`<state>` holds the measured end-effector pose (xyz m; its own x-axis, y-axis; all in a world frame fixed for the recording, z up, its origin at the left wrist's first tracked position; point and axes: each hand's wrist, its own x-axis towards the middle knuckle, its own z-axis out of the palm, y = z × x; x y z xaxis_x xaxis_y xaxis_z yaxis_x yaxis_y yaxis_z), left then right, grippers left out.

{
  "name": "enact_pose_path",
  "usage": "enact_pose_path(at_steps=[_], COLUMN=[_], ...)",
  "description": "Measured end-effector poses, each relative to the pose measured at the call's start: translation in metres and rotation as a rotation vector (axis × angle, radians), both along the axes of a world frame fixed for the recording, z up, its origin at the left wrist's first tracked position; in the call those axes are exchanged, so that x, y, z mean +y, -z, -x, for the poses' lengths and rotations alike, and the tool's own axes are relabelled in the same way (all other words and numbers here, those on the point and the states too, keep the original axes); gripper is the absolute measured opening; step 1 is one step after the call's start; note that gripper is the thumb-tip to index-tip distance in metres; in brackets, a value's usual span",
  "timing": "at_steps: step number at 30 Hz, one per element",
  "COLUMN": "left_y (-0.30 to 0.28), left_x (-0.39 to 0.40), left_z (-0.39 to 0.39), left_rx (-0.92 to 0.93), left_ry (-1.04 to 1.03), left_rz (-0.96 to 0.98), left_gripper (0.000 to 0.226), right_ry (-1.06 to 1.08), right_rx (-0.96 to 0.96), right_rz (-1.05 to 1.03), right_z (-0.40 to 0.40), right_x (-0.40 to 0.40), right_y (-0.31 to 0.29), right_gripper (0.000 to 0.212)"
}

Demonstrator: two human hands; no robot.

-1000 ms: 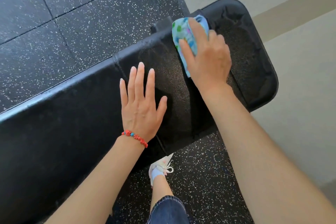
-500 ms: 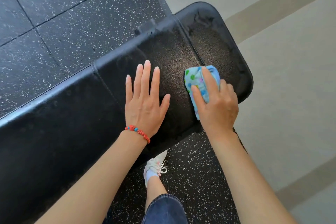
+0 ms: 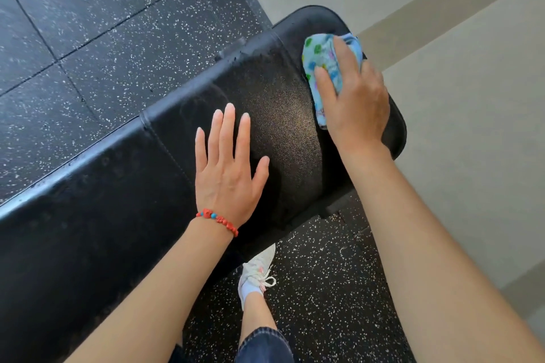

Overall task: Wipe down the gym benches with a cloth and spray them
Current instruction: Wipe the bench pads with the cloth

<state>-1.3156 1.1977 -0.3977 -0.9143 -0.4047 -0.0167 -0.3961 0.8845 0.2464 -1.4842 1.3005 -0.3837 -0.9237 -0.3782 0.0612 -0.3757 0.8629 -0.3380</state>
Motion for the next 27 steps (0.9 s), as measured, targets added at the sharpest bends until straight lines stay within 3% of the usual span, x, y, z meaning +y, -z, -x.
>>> enact_pose_path(at_steps=[9, 12, 18, 27], left_y=[-0.015, -0.026, -0.076, -0.157], left_x=[-0.002, -0.006, -0.001, 0.016], left_z=[0.001, -0.004, -0.036, -0.083], left_rx=[-0.054, -0.079, -0.136, -0.142], left_ry=[0.019, 0.054, 0.140, 0.284], left_rz=[-0.132, -0.177, -0.243, -0.175], left_gripper=[0.058, 0.058, 0.054, 0.051], right_ry=[0.160, 0.252, 0.557, 0.747], right_rx=[-0.034, -0.157, -0.408, -0.396], right_rz=[-0.055, -0.050, 0.142, 0.363], right_z=[-0.049, -0.068, -0.110, -0.216], right_x=[0.060, 0.072, 0.089, 0.116], right_y=[-0.007, -0.015, -0.055, -0.130], right_gripper=[0.042, 0.044, 0.042, 0.041])
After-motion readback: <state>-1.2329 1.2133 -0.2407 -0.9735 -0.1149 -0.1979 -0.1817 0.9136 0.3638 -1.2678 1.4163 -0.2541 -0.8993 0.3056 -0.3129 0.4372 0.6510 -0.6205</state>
